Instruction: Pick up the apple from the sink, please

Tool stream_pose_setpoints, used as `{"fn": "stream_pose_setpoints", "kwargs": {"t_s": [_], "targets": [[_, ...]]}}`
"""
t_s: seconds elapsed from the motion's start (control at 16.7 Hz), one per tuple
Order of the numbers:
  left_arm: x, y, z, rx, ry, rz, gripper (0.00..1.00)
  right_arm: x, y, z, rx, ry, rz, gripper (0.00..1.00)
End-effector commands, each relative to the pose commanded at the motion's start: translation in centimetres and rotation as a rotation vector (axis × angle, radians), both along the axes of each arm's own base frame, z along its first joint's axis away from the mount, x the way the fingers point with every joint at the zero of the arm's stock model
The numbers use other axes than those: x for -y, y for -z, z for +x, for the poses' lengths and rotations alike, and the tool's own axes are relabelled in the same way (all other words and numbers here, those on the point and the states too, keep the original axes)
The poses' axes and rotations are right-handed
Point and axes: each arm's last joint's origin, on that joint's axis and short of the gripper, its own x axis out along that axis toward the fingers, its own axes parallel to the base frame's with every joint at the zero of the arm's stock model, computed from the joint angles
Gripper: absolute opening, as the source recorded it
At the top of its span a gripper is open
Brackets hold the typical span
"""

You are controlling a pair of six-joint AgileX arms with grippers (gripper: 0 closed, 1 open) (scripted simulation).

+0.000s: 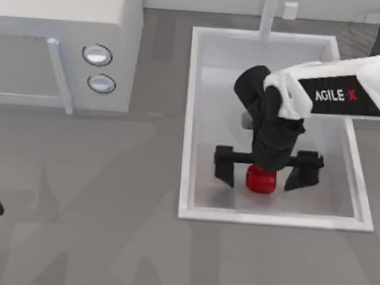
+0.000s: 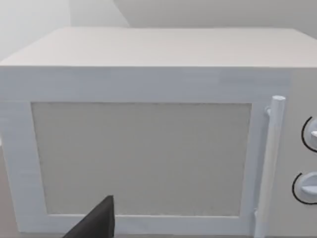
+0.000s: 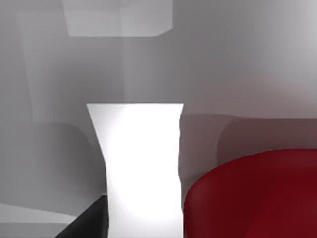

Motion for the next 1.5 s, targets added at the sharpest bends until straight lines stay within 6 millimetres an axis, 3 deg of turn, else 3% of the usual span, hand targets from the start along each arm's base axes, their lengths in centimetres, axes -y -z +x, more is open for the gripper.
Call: {"fn": "stream_pose_setpoints", "kwargs": {"t_s": [0.72,1.2,1.26,1.5], "targets": [[0.0,0.0,0.0,0.000,0.000,0.000,1.00,0.0,0.0,0.0,0.000,0.000,0.000,0.02],[0.0,0.0,0.0,0.000,0.000,0.000,1.00,0.0,0.0,0.0,0.000,0.000,0.000,0.00],[0.0,0.0,0.0,0.000,0.000,0.000,1.00,-0.1,-2.8,0.5,0.047,-0.007,0.000,0.00],[0.0,0.0,0.0,0.000,0.000,0.000,1.00,-0.5,-4.3,1.2,0.047,-0.007,0.000,0.00]]}}
